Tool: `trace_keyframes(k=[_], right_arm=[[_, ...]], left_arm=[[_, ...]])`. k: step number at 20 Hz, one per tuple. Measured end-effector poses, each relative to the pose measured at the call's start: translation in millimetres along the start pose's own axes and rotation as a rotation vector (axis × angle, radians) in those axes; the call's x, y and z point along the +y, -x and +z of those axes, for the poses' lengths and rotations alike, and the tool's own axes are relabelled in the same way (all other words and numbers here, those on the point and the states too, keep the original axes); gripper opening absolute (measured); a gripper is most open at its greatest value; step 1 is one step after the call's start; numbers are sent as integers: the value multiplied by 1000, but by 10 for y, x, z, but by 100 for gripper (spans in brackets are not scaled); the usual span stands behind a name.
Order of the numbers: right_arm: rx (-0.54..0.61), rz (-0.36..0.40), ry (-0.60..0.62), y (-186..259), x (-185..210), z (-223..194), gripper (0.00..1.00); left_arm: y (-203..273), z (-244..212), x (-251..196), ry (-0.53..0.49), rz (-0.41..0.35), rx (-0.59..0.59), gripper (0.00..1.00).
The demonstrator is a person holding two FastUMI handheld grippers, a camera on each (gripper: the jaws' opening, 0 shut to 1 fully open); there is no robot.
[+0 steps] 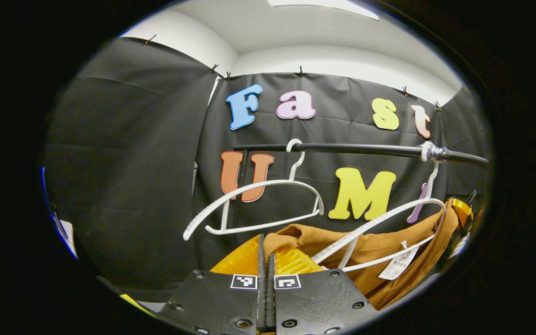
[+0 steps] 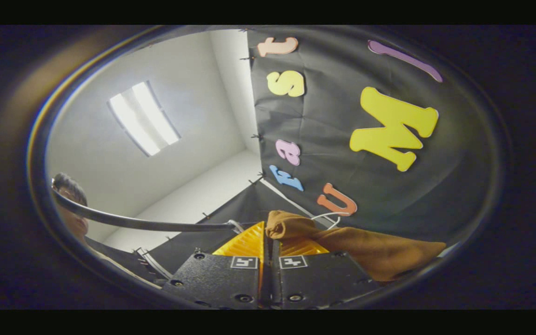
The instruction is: Grasp the clothes on the hanger with both hands and then place them into the laundry hamper below.
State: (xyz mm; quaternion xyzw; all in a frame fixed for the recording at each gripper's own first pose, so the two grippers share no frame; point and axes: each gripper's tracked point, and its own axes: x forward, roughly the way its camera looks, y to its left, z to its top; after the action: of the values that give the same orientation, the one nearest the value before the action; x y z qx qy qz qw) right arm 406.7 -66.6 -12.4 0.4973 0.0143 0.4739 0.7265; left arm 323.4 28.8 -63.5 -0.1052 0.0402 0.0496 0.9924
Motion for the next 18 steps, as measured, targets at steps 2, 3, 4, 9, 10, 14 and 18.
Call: trace_keyframes(k=[2, 3, 4, 9, 10, 14, 18], right_arm=[[-21, -70, 39, 51, -155, 105, 2], [-39, -113, 61, 100, -198, 136, 2], [-52, -155, 81, 121, -238, 164, 2], [-97, -286, 195, 148, -316, 303, 2], [-107, -300, 208, 158, -306, 334, 3], [-131, -296, 230, 163, -224, 468, 3], [-141, -359, 330, 189, -279, 617, 2]], left_arm=[[-8, -13, -29, 3, -14, 0, 0], [0, -40, -53, -6, -21, 6, 0], [12, -62, -80, -18, -28, 9, 4], [35, -160, -192, -15, -44, 27, 0], [57, -174, -226, -17, -50, 31, 4], [40, -127, -340, -27, -70, 27, 4], [-35, -45, -443, -52, -89, 13, 0]])
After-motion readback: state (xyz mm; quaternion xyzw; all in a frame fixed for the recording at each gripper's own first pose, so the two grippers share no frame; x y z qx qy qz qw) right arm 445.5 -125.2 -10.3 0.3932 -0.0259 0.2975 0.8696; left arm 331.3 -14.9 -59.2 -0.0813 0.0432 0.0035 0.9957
